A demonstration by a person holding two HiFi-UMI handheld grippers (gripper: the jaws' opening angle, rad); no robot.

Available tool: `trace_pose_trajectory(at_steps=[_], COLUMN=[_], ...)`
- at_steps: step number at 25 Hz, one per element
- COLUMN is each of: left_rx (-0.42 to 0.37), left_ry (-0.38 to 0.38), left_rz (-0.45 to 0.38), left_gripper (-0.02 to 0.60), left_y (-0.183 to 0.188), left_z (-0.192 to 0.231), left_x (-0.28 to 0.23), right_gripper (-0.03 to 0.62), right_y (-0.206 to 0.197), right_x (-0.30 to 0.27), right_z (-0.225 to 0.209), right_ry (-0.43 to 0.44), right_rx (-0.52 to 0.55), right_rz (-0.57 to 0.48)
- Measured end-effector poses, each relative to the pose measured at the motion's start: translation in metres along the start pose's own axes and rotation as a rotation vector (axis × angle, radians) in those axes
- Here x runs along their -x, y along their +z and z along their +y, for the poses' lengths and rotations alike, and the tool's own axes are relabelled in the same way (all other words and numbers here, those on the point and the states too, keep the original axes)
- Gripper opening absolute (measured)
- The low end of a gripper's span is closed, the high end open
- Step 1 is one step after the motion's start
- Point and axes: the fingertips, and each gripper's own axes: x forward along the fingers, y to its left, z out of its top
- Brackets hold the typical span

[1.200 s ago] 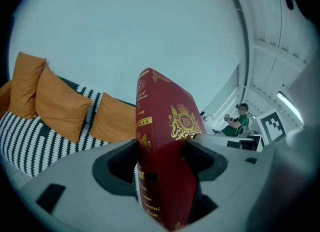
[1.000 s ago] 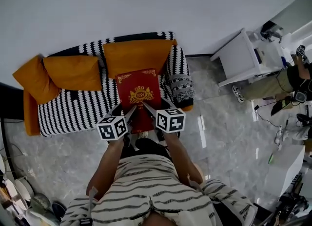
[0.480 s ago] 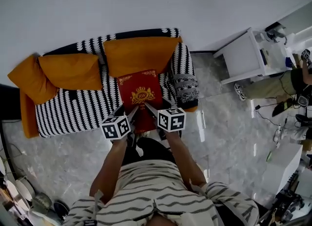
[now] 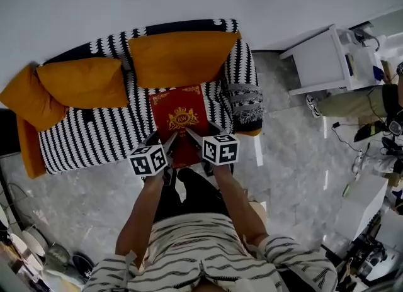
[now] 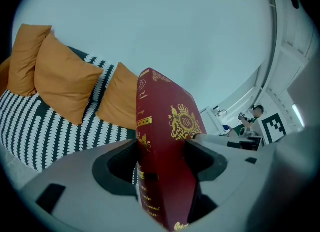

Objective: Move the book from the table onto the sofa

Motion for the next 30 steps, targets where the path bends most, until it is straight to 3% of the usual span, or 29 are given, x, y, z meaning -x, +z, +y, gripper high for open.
trace_pose_trajectory(at_steps=[30], left_rx=[0.016], left_ry=[0.045], left_rz=[0.1], left_gripper=[0.302], left_y=[-0.066], left_z=[0.108], left_x=[-0.129], right_gripper=[0.345], right_y=[-0.087], right_x=[-0.14], right_z=[-0.087], right_ry=[-0.014], right_rx=[-0.098], right_rz=[0.071])
